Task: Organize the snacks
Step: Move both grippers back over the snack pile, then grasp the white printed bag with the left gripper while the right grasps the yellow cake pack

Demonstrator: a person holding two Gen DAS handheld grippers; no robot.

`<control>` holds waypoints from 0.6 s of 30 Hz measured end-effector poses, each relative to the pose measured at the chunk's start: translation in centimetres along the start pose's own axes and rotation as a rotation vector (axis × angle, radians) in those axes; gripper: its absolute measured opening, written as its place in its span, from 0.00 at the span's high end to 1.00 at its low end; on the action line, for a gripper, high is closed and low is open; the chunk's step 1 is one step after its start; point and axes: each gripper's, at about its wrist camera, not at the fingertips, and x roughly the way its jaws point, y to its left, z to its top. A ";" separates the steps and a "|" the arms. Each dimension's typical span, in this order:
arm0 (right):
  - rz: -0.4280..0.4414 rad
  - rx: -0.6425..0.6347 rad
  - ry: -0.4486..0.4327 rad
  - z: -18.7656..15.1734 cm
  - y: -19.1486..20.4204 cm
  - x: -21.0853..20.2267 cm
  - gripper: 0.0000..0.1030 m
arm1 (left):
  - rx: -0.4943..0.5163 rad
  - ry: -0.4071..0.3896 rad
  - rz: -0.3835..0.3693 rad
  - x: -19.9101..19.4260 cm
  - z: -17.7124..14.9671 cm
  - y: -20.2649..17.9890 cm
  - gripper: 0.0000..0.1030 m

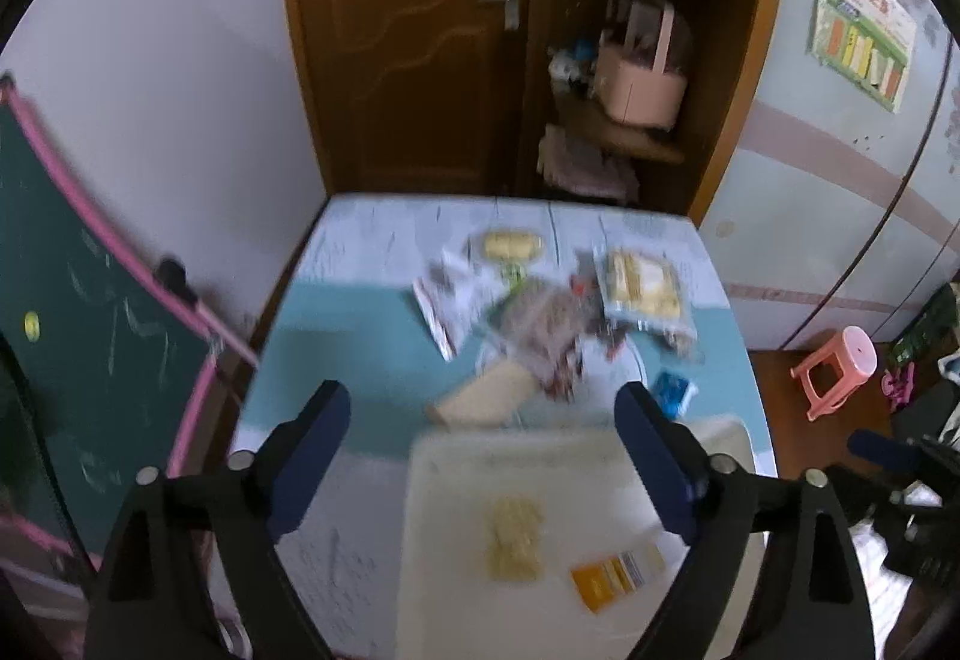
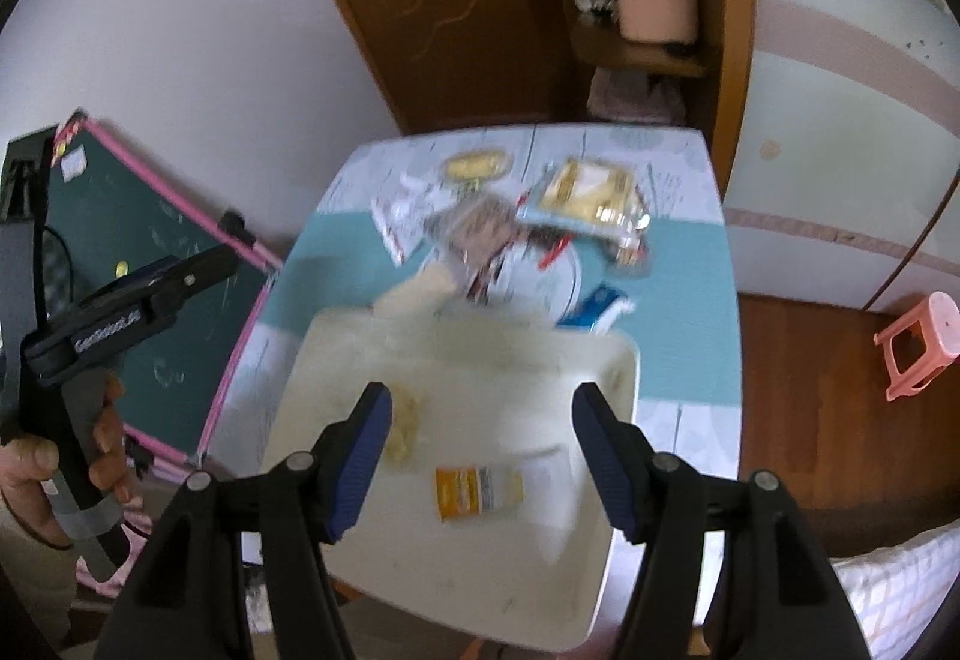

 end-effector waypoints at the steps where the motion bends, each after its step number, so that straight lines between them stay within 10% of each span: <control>1: -0.005 0.015 -0.009 0.8 -0.2 -0.1 0.39 | 0.015 -0.015 0.001 0.0 0.8 0.2 0.12; 18: -0.120 0.246 0.008 14.1 -6.4 6.8 0.38 | 0.058 0.180 -0.073 14.8 8.2 5.7 0.11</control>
